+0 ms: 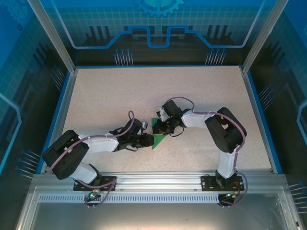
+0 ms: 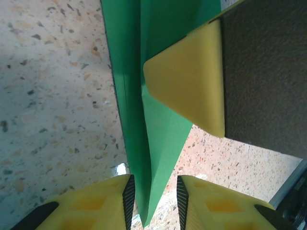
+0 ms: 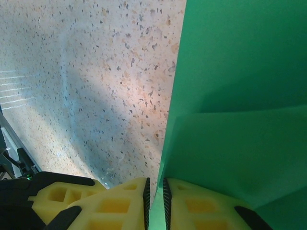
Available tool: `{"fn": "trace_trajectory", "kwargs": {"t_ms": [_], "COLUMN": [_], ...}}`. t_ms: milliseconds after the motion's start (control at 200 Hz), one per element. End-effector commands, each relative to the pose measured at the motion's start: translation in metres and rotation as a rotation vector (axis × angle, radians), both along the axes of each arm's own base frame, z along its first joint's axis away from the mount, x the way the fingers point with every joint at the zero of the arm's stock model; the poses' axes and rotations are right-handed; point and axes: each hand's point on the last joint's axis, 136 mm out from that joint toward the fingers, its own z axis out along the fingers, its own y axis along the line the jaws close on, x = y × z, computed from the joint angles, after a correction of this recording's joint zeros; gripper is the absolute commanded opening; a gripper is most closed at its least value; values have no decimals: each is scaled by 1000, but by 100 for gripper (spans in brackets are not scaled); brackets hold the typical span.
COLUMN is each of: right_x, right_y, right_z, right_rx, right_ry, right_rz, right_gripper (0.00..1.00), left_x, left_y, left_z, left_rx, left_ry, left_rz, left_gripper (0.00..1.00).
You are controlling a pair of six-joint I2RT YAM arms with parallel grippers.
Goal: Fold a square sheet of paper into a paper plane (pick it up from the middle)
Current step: Fourth fold the wing at the center of the table.
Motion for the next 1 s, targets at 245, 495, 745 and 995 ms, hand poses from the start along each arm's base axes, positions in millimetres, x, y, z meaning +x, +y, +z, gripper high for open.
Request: {"fn": "trace_trajectory", "kwargs": {"t_ms": [245, 495, 745, 995], "right_x": [2, 2, 10, 16], "right_y": [2, 2, -7, -29], "right_z": [14, 16, 36, 49], "right_rx": [13, 19, 33, 46], "right_ry": [-20, -21, -64, -93], "right_rz": [5, 10, -21, -73], "right_gripper": [20, 20, 23, 25], "left_x": [5, 8, 3, -2], "left_y": [-21, -21, -4, 7], "left_z": [2, -1, -18, -23], "left_rx": [-49, -42, -28, -28], "left_ry": [-1, -4, 28, 34], "left_rz": [-61, -44, 52, 109], "left_gripper": [31, 18, 1, 0]}}
